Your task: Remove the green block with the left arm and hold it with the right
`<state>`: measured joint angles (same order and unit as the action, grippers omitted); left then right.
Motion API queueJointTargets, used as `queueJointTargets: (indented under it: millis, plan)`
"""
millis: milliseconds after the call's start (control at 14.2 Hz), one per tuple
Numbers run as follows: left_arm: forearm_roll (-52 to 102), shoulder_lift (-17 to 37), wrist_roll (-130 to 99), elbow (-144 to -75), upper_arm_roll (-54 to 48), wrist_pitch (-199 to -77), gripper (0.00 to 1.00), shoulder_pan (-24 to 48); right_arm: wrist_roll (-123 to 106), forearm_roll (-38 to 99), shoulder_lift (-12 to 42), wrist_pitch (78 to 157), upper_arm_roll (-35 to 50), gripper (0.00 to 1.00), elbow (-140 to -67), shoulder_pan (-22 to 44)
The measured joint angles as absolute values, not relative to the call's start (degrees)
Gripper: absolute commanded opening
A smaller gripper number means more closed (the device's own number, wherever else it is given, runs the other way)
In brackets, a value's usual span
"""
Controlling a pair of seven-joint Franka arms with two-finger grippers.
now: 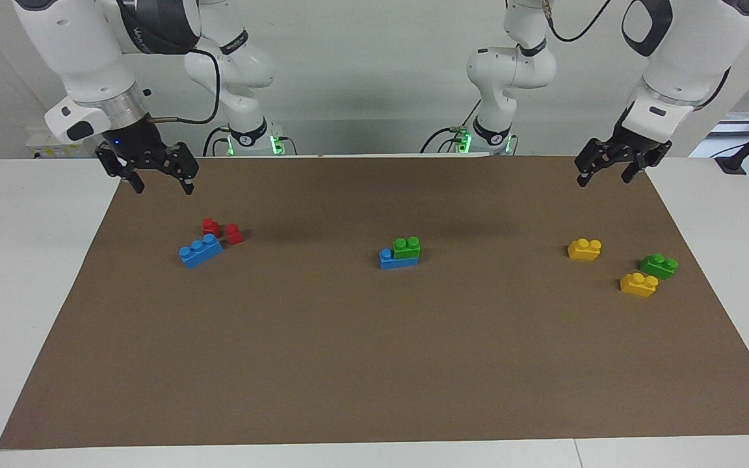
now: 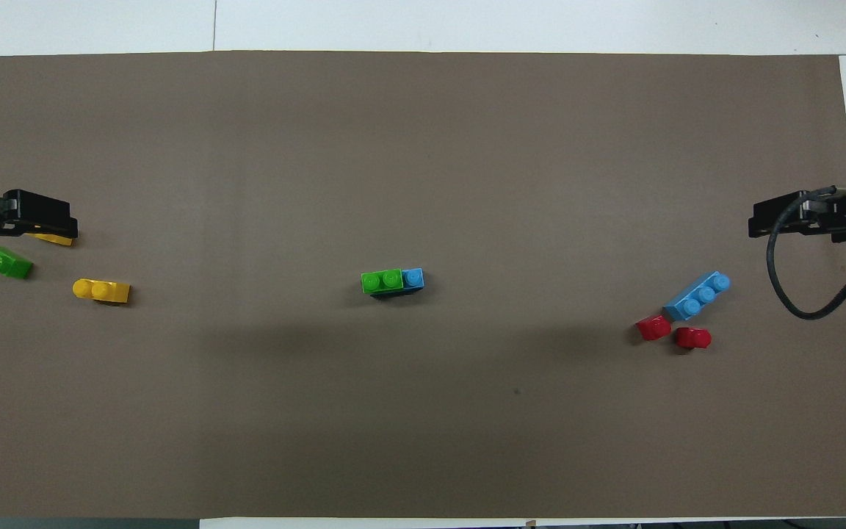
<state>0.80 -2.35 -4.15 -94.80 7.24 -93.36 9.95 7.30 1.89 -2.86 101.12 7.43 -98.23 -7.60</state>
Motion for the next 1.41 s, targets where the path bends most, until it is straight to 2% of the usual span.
queueJointTargets:
  millis: [423, 705, 987, 1410]
  plan:
    - [0.8, -2.4, -6.4, -95.0, 7.3, -93.2, 1.00, 9.9, 36.3, 2.5, 0.5, 108.9, 7.8, 1.00, -101.7, -0.8]
    - [1.2, -3.0, -23.3, -97.4, 6.2, -93.8, 1.00, 10.6, 62.8, 10.0, 4.0, 112.3, 8.0, 1.00, -104.2, 5.0]
    - [1.3, -5.8, -48.0, -104.5, 5.6, -98.5, 1.00, 16.5, 75.9, 19.1, 5.3, 119.6, 8.0, 1.00, -109.7, 8.5]
    - [1.4, -8.0, -89.1, -113.8, 5.3, -108.7, 1.00, 28.3, 85.5, 28.5, 11.4, 133.5, 8.0, 1.00, -113.1, 16.4]
